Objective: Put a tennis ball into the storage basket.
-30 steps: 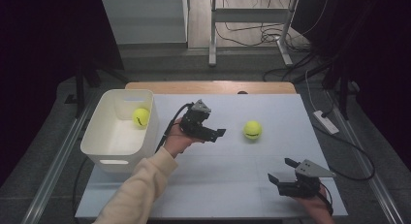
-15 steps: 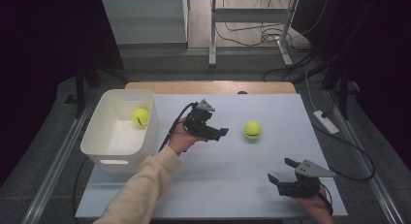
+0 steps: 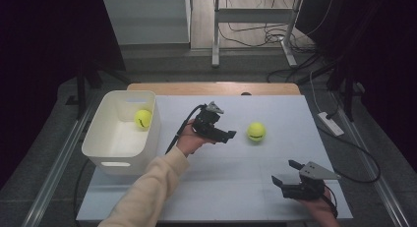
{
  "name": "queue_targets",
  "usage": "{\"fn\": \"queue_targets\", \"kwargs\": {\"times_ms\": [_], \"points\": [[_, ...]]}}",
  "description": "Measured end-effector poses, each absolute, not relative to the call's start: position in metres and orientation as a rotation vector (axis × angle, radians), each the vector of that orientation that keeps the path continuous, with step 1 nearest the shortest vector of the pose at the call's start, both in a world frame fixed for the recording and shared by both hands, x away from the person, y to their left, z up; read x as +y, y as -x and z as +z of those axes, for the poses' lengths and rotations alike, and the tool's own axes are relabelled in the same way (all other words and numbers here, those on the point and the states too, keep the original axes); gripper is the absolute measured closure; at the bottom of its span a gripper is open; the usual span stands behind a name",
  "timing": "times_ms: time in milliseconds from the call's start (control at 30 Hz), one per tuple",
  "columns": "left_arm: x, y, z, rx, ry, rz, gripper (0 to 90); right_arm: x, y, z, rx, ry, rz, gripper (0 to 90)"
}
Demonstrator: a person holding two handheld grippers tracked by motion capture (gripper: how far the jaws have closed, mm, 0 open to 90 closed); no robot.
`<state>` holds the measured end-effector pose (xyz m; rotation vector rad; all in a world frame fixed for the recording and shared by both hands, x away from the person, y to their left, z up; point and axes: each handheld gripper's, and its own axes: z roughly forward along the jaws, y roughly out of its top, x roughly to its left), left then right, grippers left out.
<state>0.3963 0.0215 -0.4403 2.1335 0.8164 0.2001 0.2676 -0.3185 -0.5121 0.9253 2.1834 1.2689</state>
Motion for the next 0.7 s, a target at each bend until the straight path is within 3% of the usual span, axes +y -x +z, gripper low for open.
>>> {"fn": "queue_targets", "kwargs": {"times_ms": [700], "points": [[0.007,-0.404,-0.445,0.818,-2.138,0.183,13.0,-0.318,-0.268,-0.512,2.186,-0.926,1.270,12.8]]}}
